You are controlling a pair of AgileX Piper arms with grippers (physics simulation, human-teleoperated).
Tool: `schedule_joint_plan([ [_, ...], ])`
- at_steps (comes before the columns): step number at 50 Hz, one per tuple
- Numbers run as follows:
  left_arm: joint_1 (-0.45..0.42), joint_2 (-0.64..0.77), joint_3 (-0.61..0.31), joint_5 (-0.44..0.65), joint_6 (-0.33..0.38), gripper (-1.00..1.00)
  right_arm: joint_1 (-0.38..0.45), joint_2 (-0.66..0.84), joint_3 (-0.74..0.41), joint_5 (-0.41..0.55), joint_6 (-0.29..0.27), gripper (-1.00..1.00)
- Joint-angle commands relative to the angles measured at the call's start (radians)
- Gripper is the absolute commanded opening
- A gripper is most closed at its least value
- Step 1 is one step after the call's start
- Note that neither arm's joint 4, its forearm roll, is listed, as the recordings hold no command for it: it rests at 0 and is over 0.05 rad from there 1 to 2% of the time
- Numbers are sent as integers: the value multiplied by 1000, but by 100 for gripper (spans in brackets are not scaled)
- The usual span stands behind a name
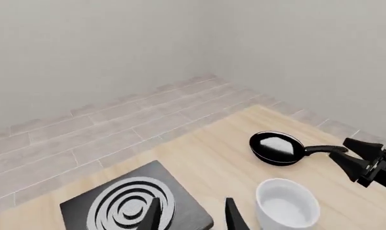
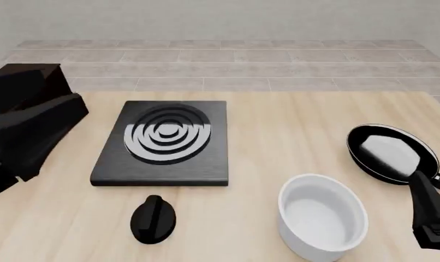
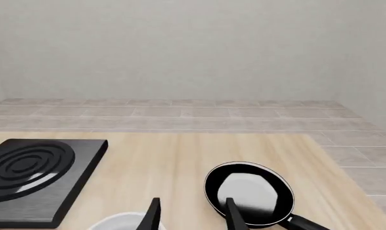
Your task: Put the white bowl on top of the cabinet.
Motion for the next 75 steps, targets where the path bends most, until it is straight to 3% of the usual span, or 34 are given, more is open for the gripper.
schedule_joint_plan([
  [1, -176, 240, -102, -56, 12, 100, 0, -1, -2, 3, -1, 100],
  [12, -344, 469, -230, -49, 83, 100, 0, 0, -1, 1, -1, 100],
  [16, -342, 517, -261, -47, 105, 100, 0, 0, 0, 0, 0, 100],
  [28, -508, 739, -449, 46, 162, 100, -1, 3, 2, -5, 0, 100],
  [40, -617, 898, -562, 145, 136, 100, 0, -1, 0, 1, -1, 100],
  [55, -666, 1050, -634, 198, 133, 100, -1, 1, 2, -3, 0, 100],
  [75, -649, 1228, -612, 185, 177, 100, 0, 2, 1, -4, -1, 100],
])
